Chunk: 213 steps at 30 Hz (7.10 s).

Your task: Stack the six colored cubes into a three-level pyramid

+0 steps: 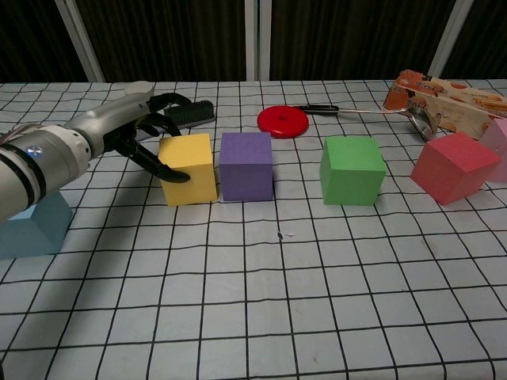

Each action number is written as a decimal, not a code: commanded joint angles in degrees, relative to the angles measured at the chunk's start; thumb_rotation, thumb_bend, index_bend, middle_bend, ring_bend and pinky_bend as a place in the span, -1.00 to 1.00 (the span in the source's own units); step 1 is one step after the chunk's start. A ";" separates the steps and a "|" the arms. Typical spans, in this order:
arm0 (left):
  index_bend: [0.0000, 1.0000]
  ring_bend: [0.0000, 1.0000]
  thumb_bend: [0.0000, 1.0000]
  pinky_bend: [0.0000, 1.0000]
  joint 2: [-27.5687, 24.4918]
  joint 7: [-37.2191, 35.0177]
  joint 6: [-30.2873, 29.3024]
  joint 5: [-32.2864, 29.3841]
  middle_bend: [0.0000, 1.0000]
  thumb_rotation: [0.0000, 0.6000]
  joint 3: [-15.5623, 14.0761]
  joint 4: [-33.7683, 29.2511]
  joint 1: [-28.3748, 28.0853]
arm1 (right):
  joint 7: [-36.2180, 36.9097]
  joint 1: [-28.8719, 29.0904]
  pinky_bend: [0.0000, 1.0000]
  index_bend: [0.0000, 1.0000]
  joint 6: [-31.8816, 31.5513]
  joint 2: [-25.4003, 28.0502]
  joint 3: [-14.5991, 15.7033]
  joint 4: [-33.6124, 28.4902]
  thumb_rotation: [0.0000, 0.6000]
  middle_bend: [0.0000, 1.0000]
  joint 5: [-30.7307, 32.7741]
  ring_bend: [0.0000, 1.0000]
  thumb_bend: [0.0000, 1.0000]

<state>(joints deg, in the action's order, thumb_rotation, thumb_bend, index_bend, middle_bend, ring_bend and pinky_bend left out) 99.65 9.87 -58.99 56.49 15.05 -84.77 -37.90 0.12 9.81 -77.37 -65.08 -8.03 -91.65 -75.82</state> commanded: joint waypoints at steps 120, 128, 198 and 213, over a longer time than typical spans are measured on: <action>-0.91 -1.00 -0.83 -0.72 -32.90 -30.07 -27.15 16.13 -0.90 1.00 -9.19 0.75 31.73 | -31.45 28.72 -1.00 -1.00 24.46 -12.36 -2.47 -11.61 1.00 -0.85 15.49 -1.00 -1.00; -0.91 -1.00 -0.83 -0.72 -31.92 -32.21 -26.85 18.03 -0.89 1.00 -8.37 2.39 32.10 | -34.91 30.03 -1.00 -1.00 22.51 -17.04 -0.29 -7.83 1.00 -0.81 21.49 -1.00 -1.00; -0.86 -1.00 -0.88 -0.72 -32.93 -21.94 -26.05 30.82 -0.89 1.00 -13.45 2.69 32.32 | -27.74 38.65 -1.00 -1.00 24.39 -28.80 -2.06 8.19 1.00 -0.01 13.59 -0.84 -0.59; -0.85 -1.00 -0.88 -0.72 -32.48 -22.33 -25.36 30.54 -0.89 1.00 -13.68 3.23 32.32 | -27.49 38.91 -1.00 -1.00 24.15 -29.94 -2.01 8.96 1.00 -0.01 13.88 -0.84 -0.59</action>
<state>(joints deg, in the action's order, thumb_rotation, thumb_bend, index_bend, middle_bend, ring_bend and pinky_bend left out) 67.16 -12.46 -84.35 87.04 1.36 -81.55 -5.57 -27.38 48.72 -53.22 -95.02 -10.04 -82.68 -61.94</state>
